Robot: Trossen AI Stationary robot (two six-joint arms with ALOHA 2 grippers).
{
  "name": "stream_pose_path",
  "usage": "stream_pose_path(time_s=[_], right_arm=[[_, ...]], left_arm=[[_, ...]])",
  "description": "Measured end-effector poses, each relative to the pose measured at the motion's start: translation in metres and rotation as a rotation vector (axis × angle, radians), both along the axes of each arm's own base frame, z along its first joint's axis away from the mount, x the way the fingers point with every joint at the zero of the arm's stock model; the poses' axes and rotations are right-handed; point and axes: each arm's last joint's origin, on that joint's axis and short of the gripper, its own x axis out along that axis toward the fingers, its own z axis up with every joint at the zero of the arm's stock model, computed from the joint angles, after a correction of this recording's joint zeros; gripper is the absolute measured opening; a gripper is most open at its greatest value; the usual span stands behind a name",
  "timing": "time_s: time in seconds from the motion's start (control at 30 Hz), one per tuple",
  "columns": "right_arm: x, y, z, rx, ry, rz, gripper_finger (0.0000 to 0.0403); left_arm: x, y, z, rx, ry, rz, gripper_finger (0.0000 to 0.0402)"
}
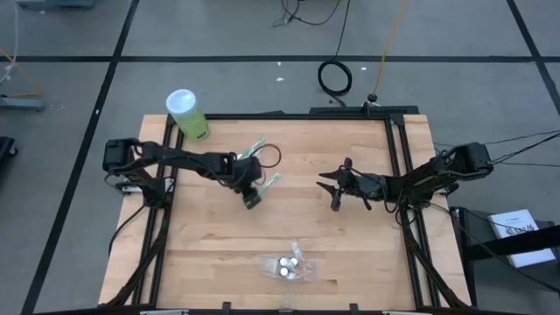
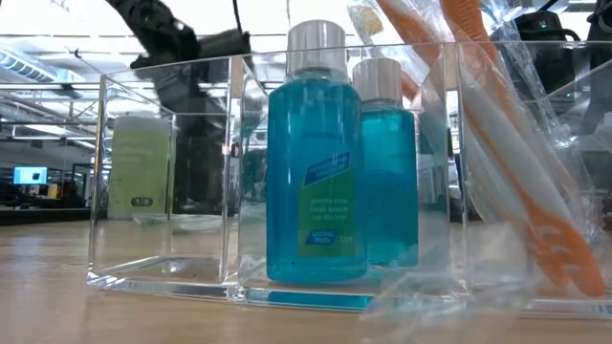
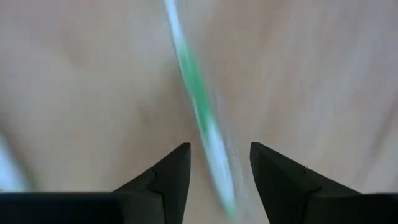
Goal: Pick & Place toothbrushing station
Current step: Put the green toothbrush into the transparent organizer
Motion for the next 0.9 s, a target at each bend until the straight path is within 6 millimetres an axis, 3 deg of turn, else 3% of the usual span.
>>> stream_pose_path(time_s=[0.2, 0.37, 0.6, 0.9], right_arm=[[0.000, 0.000, 0.000, 0.002, -0.005, -0.001, 0.0130], [0.000, 0.000, 0.001, 0.003, -0.011, -0.002, 0.0130], [0.000, 0.000, 0.001, 0.003, -0.010, -0.002, 0.0130], [0.000, 0.000, 0.001, 0.003, -0.008, -0.002, 0.0130]], left_arm=[[0.030, -0.002, 0.032, 0.228, -0.097, 0.111, 0.0175], [0.053, -0.002, 0.036, 0.321, -0.109, 0.086, 0.0175], [0.074, 0.005, 0.009, 0.352, -0.017, 0.081, 0.0175], [0.080, 0.019, -0.026, 0.300, 0.082, 0.137, 0.0175]])
